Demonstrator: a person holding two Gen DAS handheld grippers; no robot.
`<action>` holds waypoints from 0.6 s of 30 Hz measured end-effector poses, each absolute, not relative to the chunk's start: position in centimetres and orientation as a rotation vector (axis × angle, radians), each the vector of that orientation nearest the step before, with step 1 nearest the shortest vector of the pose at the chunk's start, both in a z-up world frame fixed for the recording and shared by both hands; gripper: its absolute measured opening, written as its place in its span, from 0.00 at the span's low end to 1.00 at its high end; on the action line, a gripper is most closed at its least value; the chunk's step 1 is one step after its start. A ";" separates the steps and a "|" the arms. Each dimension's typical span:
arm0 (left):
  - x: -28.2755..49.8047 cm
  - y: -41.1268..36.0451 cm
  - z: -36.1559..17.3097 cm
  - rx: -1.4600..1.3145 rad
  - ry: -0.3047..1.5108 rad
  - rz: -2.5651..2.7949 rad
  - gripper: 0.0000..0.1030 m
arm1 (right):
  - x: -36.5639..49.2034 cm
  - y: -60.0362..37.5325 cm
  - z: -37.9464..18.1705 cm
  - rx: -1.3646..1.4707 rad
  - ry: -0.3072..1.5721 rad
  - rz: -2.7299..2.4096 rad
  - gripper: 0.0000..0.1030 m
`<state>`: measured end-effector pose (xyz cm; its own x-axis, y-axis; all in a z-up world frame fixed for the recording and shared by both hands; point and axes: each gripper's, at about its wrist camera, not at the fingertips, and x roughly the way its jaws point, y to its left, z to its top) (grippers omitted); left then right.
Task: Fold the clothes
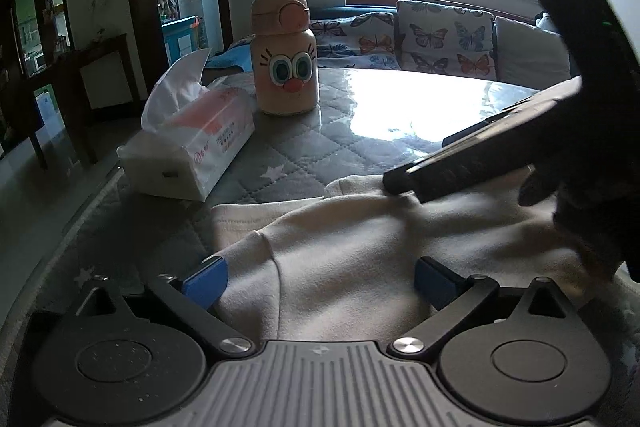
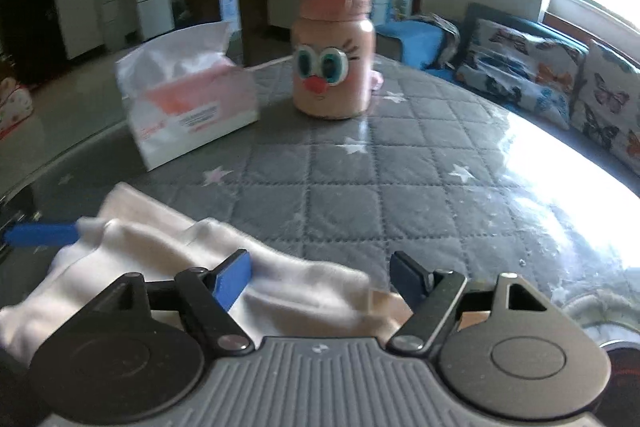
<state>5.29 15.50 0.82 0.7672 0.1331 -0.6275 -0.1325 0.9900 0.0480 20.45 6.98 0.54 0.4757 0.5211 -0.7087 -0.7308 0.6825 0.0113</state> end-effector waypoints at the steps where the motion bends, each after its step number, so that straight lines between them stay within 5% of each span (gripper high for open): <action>1: 5.3 15.5 0.8 0.000 0.682 0.145 1.00 | 20.7 7.0 0.4 -0.306 0.754 0.777 0.79; 18: 4.3 15.8 1.2 -0.018 0.680 0.166 1.00 | 18.4 4.9 2.2 -0.394 0.689 0.775 0.83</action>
